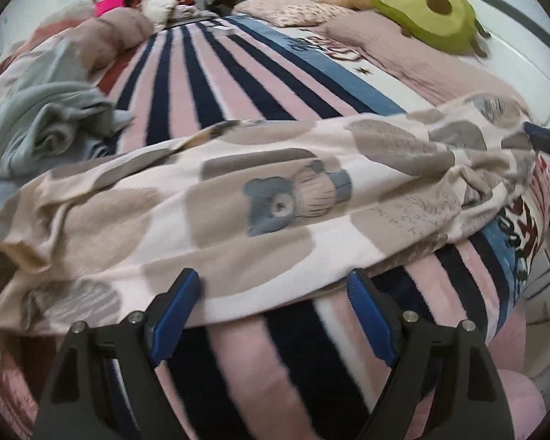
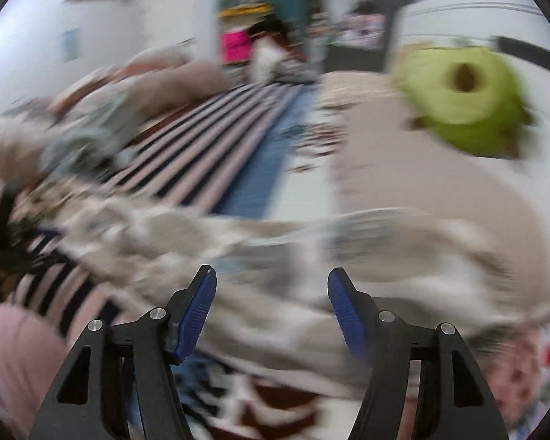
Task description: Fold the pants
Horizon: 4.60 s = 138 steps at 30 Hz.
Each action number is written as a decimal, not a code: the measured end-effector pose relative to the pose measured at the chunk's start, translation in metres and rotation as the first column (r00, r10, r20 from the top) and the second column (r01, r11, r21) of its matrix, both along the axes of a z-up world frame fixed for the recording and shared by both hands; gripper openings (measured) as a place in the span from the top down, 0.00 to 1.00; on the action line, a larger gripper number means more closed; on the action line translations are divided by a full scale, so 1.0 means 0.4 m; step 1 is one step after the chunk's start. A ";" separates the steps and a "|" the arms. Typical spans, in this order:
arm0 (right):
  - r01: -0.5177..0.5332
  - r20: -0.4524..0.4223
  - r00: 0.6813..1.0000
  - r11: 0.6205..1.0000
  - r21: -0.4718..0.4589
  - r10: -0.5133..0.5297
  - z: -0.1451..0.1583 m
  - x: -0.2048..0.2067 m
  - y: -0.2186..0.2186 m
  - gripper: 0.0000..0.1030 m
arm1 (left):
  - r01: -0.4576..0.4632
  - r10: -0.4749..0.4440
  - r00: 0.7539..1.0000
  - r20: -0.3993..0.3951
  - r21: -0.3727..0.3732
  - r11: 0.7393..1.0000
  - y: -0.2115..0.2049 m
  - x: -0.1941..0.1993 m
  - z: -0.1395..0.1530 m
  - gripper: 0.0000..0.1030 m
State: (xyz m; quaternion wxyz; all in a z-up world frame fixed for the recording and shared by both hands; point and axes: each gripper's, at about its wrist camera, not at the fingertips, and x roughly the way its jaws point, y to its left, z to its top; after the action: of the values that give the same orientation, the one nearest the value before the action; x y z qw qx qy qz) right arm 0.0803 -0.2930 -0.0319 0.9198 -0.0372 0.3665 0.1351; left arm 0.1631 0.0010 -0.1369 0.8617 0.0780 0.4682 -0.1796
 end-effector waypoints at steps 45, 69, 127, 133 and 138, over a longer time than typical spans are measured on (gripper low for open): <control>-0.280 -0.146 0.949 0.960 0.017 0.279 -0.173 -0.004 0.218 0.97 | 0.190 -0.191 0.981 -0.036 -0.042 0.981 -0.090 -0.042 -0.008 0.78; -0.204 -0.158 0.962 0.971 0.123 0.222 -0.152 0.007 0.146 0.59 | -0.424 0.413 0.903 0.119 0.100 0.900 0.342 0.045 0.064 0.43; 0.154 -0.138 0.980 0.984 0.088 -0.141 -0.126 0.174 -0.010 0.58 | -0.464 0.467 0.863 0.192 -0.063 0.883 0.419 0.323 0.026 0.31; 0.325 -0.061 0.945 0.941 0.090 -0.321 -0.053 0.045 -0.133 0.44 | -0.382 0.396 0.901 0.179 -0.106 0.918 0.346 0.201 0.096 0.30; 0.448 -0.042 0.894 0.891 0.074 -0.446 -0.044 -0.071 -0.239 0.34 | -0.325 0.343 0.926 0.155 -0.127 0.937 0.256 0.084 0.118 0.30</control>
State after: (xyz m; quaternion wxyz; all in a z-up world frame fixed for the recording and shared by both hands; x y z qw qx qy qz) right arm 0.0521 -0.3887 -0.0493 0.9225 0.0875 0.3704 -0.0647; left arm 0.1968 0.1035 -0.0896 0.9202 -0.0301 0.3877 -0.0454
